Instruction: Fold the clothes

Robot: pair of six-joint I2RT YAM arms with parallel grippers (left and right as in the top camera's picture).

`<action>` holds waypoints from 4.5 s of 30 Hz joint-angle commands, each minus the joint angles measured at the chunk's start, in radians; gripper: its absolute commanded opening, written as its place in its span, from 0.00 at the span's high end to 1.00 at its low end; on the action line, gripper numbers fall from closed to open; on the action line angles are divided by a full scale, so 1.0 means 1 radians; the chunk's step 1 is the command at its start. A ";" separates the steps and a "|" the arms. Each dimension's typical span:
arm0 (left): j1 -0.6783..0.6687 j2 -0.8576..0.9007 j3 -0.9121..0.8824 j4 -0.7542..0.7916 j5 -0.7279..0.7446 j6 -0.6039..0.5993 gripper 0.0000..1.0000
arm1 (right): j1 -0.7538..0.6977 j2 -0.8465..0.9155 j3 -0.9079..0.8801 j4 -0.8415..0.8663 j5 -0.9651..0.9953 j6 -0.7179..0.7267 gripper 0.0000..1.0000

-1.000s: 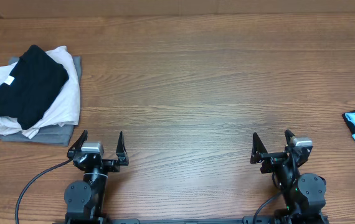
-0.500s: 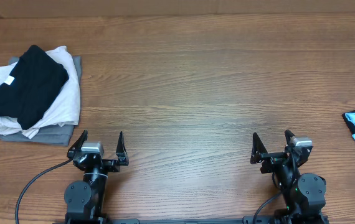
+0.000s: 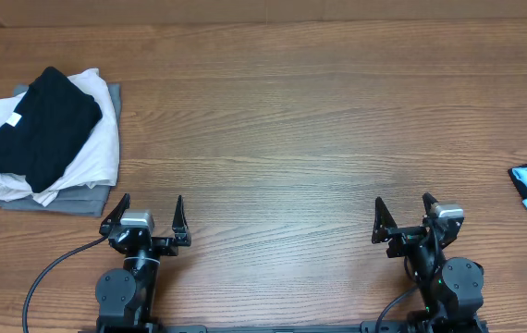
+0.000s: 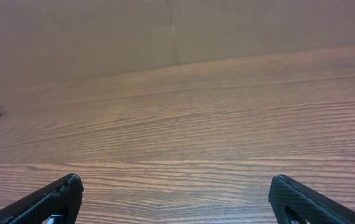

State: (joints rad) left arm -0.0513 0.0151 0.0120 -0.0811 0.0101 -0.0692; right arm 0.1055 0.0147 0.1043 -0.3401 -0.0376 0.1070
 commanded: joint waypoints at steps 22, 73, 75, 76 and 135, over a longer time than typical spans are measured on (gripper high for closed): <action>0.006 -0.009 -0.007 0.004 0.013 -0.114 0.00 | -0.003 -0.012 -0.002 0.004 -0.019 -0.002 0.00; 0.005 1.344 1.461 -1.169 0.301 -0.066 0.00 | -0.634 1.563 1.286 -0.518 -0.162 0.315 0.00; 0.005 1.346 1.461 -1.171 0.297 -0.066 0.00 | -0.697 1.594 1.286 -0.476 -0.158 0.327 0.00; 0.005 1.346 1.461 -1.171 0.297 -0.065 0.00 | -0.723 1.611 1.286 -0.462 -0.145 0.341 0.00; 0.005 1.346 1.461 -1.165 0.297 -0.095 0.00 | -0.237 1.704 1.350 -0.595 -0.256 0.282 0.96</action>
State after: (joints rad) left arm -0.0513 1.3579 1.4479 -1.2381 0.2962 -0.1555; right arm -0.2539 1.7290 1.4326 -0.9424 -0.2386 0.4107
